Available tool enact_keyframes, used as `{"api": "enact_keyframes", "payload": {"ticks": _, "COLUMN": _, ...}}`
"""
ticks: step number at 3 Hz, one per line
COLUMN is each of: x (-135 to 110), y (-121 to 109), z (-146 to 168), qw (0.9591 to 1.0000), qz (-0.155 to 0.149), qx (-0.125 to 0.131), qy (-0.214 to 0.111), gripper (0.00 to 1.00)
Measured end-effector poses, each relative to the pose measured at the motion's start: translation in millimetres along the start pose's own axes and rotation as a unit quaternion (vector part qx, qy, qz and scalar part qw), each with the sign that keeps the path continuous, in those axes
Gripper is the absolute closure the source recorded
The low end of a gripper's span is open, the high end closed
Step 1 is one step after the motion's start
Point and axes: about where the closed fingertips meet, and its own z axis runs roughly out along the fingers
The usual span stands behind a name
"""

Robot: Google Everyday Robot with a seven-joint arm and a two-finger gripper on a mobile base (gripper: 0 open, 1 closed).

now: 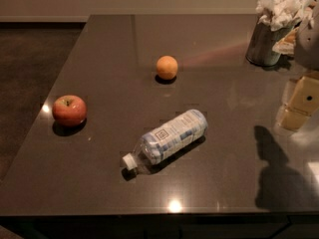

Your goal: Move blue plastic bottle near orange

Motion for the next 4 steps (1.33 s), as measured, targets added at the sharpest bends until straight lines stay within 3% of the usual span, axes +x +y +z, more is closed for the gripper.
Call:
{"api": "enact_keyframes", "payload": {"ticks": 1, "x": 0, "y": 0, "z": 0, "qw": 1.0000, "qz": 0.000, "qx": 0.000, "qy": 0.000, "gripper": 0.00}}
{"api": "enact_keyframes", "payload": {"ticks": 2, "x": -23, "y": 3, "z": 11, "qw": 0.9986, "qz": -0.043, "qx": -0.021, "qy": -0.024, "gripper": 0.00}}
{"api": "enact_keyframes", "payload": {"ticks": 3, "x": -62, "y": 15, "z": 33, "qw": 0.9899, "qz": -0.116, "qx": -0.055, "qy": -0.060, "gripper": 0.00}}
{"api": "enact_keyframes", "payload": {"ticks": 4, "x": -96, "y": 34, "z": 57, "qw": 0.9747, "qz": -0.187, "qx": -0.089, "qy": -0.084, "gripper": 0.00}}
